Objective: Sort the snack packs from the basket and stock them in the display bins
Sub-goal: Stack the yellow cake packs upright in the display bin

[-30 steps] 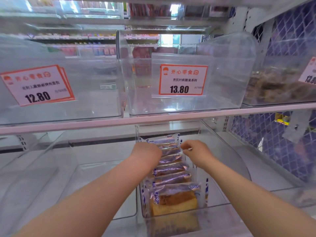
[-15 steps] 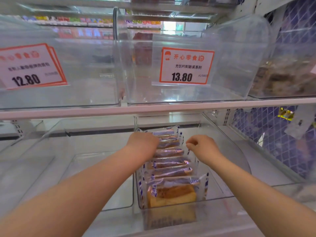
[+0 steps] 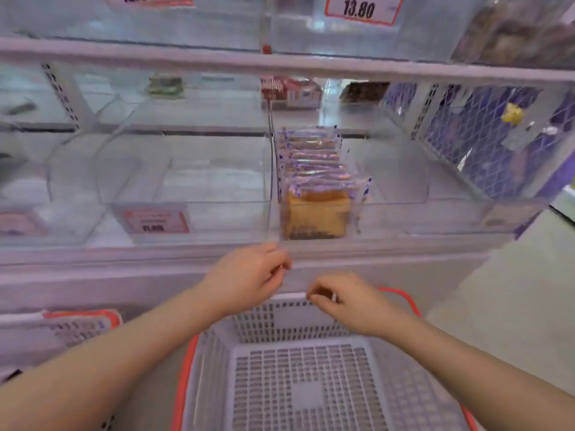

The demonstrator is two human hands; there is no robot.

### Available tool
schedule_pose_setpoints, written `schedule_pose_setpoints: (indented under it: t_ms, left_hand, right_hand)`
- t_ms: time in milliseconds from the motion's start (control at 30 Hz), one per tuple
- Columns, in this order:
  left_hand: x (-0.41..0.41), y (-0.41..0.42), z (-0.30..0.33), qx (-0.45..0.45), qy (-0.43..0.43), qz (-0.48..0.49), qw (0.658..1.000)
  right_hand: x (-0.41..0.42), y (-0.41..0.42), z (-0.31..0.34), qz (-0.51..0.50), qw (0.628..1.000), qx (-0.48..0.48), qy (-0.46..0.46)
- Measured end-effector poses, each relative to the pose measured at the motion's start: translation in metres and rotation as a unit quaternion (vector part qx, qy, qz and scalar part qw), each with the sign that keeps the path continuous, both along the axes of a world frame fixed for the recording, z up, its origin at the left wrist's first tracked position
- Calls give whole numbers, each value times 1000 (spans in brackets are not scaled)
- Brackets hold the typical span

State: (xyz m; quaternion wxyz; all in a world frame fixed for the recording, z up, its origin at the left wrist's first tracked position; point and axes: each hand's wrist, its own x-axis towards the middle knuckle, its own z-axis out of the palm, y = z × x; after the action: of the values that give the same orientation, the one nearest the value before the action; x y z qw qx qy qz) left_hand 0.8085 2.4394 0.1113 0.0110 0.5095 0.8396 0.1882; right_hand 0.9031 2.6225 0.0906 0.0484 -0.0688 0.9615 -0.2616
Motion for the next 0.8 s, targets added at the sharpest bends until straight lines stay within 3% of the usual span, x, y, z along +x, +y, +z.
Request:
schedule_pose_setpoints:
  t_ms: [133, 200, 267, 333, 400, 467, 533, 600, 800]
  left_hand:
    - [30, -42, -97, -132, -166, 172, 962]
    - [47, -64, -137, -153, -195, 276, 928]
    - [59, -86, -165, -119, -227, 401, 880]
    - [65, -101, -179, -51, -303, 524, 794]
    - [67, -109, -186, 16, -427, 593, 682]
    - [69, -109, -186, 129, -561, 572, 584]
    - [67, -102, -180, 195, -614, 544, 538]
    - [66, -90, -172, 209, -632, 514, 541]
    - [85, -36, -135, 177, -634, 346, 669]
  right_hand:
    - [31, -45, -67, 37, 988, 17, -149]
    - [44, -62, -91, 48, 980, 7, -193]
    - [55, -75, -107, 41, 975, -7, -219]
    - [64, -84, -119, 10, 968, -41, -247]
    - [72, -91, -125, -32, 959, -91, -267]
    - [77, -96, -129, -65, 950, -124, -279]
    - [80, -100, -131, -93, 944, -150, -280]
    - [84, -106, -129, -124, 940, -170, -267]
    - [101, -118, -119, -183, 967, -130, -123]
